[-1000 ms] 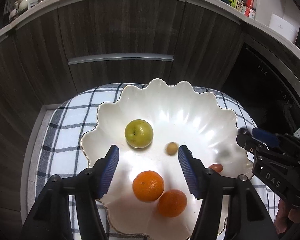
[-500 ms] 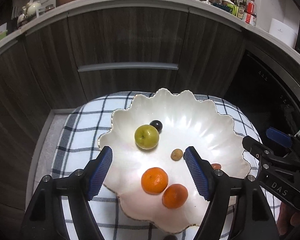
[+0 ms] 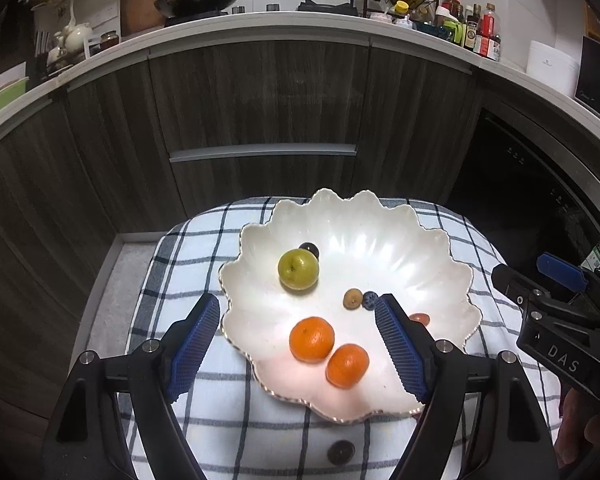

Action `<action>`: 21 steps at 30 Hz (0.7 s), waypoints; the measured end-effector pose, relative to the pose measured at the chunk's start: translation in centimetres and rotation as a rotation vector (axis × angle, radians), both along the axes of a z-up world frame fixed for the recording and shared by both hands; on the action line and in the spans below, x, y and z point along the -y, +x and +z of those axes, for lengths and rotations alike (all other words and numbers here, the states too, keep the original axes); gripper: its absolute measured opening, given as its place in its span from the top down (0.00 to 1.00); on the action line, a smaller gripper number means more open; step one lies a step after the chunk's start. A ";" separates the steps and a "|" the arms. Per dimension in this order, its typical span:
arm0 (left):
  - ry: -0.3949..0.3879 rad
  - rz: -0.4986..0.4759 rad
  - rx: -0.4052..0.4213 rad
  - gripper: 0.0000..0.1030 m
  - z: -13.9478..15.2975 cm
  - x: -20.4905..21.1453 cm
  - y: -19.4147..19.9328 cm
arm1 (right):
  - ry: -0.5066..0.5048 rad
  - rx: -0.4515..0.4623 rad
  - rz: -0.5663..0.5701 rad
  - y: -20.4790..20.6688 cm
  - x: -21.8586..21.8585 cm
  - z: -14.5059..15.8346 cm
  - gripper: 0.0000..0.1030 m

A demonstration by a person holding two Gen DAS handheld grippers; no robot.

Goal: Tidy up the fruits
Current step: 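Withdraw both grippers from the bowl toward the grapes left on the cloth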

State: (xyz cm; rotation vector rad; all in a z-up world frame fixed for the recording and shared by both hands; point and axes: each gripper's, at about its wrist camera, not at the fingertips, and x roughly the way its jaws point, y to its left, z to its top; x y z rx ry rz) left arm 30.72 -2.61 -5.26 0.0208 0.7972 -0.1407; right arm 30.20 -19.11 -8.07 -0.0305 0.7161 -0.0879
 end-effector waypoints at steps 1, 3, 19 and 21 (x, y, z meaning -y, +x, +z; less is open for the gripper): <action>-0.001 0.002 0.000 0.23 0.0 -0.1 -0.3 | 0.000 0.004 -0.002 -0.4 0.0 0.1 0.34; -0.001 0.007 0.000 0.23 0.0 -0.1 -0.9 | -0.003 0.012 -0.005 -0.9 0.0 0.2 0.34; 0.008 0.030 -0.005 0.22 -1.4 -0.9 -4.9 | 0.006 0.012 0.007 -4.5 -0.6 -1.2 0.34; 0.006 0.037 -0.004 0.23 -1.6 -1.0 -5.4 | 0.002 0.011 0.008 -4.9 -0.8 -1.5 0.34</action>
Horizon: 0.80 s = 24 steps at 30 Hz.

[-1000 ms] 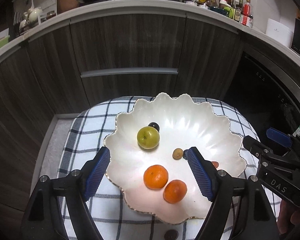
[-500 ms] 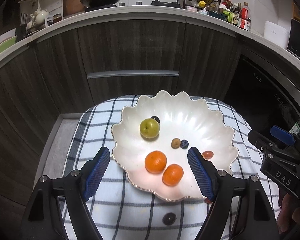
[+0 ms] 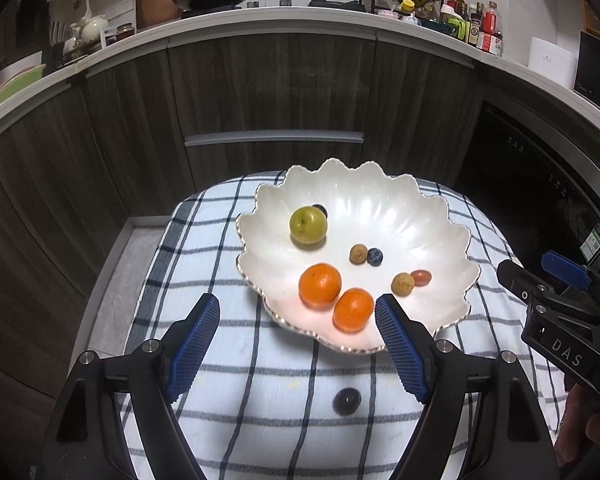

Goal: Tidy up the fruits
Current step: 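Withdraw both grippers from the bowl toward the grapes left on the cloth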

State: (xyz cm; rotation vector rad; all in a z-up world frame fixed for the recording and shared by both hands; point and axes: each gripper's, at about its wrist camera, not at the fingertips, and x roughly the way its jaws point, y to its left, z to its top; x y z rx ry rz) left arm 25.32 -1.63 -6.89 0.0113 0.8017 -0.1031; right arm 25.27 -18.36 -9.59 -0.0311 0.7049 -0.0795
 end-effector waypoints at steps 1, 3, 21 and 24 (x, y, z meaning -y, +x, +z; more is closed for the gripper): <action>-0.001 0.001 0.001 0.22 -0.1 0.0 -0.2 | 0.001 -0.001 0.001 -0.2 0.0 -0.2 0.34; -0.001 0.007 0.005 0.22 -0.5 -0.1 -0.8 | 0.009 -0.003 -0.001 -0.6 0.0 -0.5 0.34; 0.009 0.008 0.026 0.22 -2.7 -0.1 -3.3 | 0.003 -0.013 0.018 -2.8 -0.4 -3.2 0.34; 0.018 0.002 0.025 0.22 -3.1 0.1 -3.6 | 0.004 -0.020 0.022 -3.0 -0.4 -3.7 0.34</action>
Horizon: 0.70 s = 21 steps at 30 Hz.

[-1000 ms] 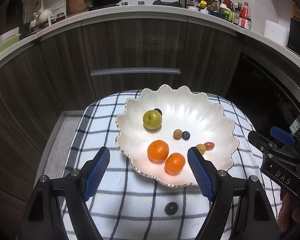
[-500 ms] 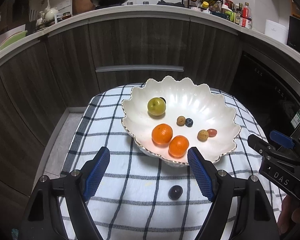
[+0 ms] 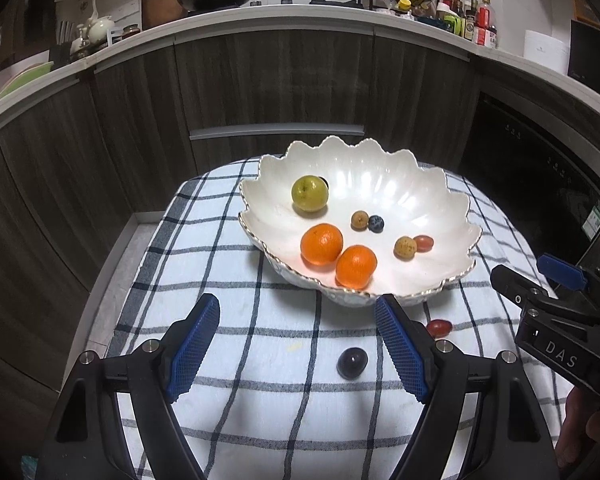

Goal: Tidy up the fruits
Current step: 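Withdraw both grippers from the bowl toward the grapes left on the cloth, then lower the left gripper around a dark purple grape while the right gripper lowers around a red grape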

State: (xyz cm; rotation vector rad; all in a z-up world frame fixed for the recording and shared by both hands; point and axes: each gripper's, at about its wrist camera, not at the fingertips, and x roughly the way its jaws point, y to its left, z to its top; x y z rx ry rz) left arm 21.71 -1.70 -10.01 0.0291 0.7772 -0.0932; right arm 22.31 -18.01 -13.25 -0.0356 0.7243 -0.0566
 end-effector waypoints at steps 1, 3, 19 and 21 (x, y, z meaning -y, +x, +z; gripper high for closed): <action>0.002 -0.004 -0.001 0.23 -0.2 0.1 -0.1 | 0.002 -0.004 0.004 0.0 0.0 -0.2 0.34; 0.006 -0.012 -0.004 0.23 -0.6 0.3 -0.3 | 0.009 -0.011 0.012 -0.1 0.0 -0.6 0.34; 0.068 -0.088 -0.016 0.23 -4.3 1.7 -1.3 | -0.001 -0.037 0.095 -0.2 -0.5 -3.5 0.34; 0.074 -0.101 -0.016 0.23 -4.6 2.0 -1.3 | -0.004 -0.039 0.105 -0.1 -0.6 -3.8 0.34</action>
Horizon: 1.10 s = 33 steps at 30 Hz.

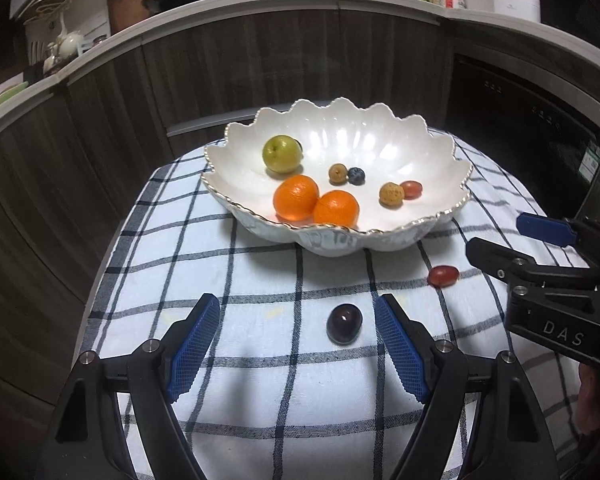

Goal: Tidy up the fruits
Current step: 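Lower the left gripper around a dark purple grape while the right gripper lowers around a red grape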

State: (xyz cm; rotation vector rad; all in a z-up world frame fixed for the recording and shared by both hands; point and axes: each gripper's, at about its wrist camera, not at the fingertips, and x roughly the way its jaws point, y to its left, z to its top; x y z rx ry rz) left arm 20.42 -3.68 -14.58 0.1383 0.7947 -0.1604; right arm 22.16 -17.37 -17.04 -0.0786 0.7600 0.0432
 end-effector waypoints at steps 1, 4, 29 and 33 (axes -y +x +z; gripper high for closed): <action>0.002 -0.006 -0.002 0.23 -0.2 0.1 0.0 | -0.001 -0.002 0.004 0.0 -0.1 -0.2 0.34; 0.007 -0.015 -0.011 0.23 -0.8 0.4 0.1 | 0.003 -0.014 0.010 0.2 -0.1 -0.8 0.34; -0.032 -0.066 -0.085 0.38 -3.8 1.3 1.6 | -0.015 -0.062 0.060 1.9 -0.8 -4.0 0.41; -0.034 -0.072 -0.091 0.42 -4.0 1.5 1.8 | -0.017 -0.079 0.068 2.2 -1.0 -4.6 0.49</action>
